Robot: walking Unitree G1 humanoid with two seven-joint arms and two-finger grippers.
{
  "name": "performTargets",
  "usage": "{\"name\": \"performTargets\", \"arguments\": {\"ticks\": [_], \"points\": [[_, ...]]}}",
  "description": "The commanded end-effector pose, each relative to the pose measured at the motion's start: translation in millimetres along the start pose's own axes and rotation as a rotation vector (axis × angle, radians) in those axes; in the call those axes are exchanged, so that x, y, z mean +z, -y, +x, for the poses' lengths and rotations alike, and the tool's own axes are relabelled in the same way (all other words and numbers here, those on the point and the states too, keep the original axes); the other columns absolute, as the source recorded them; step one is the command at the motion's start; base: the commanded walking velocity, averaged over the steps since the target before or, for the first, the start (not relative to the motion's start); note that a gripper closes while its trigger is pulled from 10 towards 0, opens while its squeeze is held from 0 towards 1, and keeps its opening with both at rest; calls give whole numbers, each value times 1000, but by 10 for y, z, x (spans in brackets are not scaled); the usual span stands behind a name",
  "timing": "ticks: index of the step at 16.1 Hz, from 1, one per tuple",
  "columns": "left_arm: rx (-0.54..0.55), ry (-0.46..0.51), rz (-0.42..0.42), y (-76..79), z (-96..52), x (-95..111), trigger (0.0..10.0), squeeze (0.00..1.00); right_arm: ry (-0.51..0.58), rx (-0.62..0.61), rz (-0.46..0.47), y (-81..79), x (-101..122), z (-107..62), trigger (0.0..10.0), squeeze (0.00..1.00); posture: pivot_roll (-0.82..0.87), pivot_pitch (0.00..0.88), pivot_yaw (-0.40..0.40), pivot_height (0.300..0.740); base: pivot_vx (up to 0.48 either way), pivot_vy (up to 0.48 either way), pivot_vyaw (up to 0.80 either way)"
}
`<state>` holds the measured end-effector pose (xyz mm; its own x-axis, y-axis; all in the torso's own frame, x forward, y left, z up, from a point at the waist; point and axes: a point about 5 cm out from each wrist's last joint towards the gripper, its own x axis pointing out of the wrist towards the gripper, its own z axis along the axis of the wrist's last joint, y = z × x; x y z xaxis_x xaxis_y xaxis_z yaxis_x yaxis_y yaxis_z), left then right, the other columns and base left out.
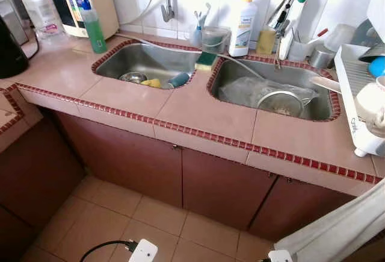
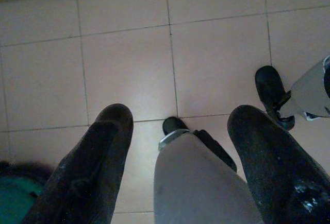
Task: Kitchen organization
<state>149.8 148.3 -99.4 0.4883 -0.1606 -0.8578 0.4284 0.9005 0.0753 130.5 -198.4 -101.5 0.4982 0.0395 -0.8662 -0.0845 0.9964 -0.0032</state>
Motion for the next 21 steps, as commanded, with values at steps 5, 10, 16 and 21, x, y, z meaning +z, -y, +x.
{"name": "performTargets", "arguments": {"ticks": [5,10,16,21], "points": [[-14,-44,15,24,-7,-68,10000,0,-36,-4,4,21,-110,-27,10000,0,-101,0,-2,740,0,0,0],[-16,-50,18,35,-9,-82,10000,0,-42,-7,18,17,-141,-34,10000,0,-102,0,-1,740,0,0,0],[-15,-62,19,20,-19,-119,10000,0,-41,-8,27,23,-155,-40,10000,0,-100,0,-1,740,0,0,0],[-13,-76,18,12,-30,-163,10000,0,-40,-4,26,14,-155,-39,10000,0,-96,0,-2,740,-272,0,0]]}}
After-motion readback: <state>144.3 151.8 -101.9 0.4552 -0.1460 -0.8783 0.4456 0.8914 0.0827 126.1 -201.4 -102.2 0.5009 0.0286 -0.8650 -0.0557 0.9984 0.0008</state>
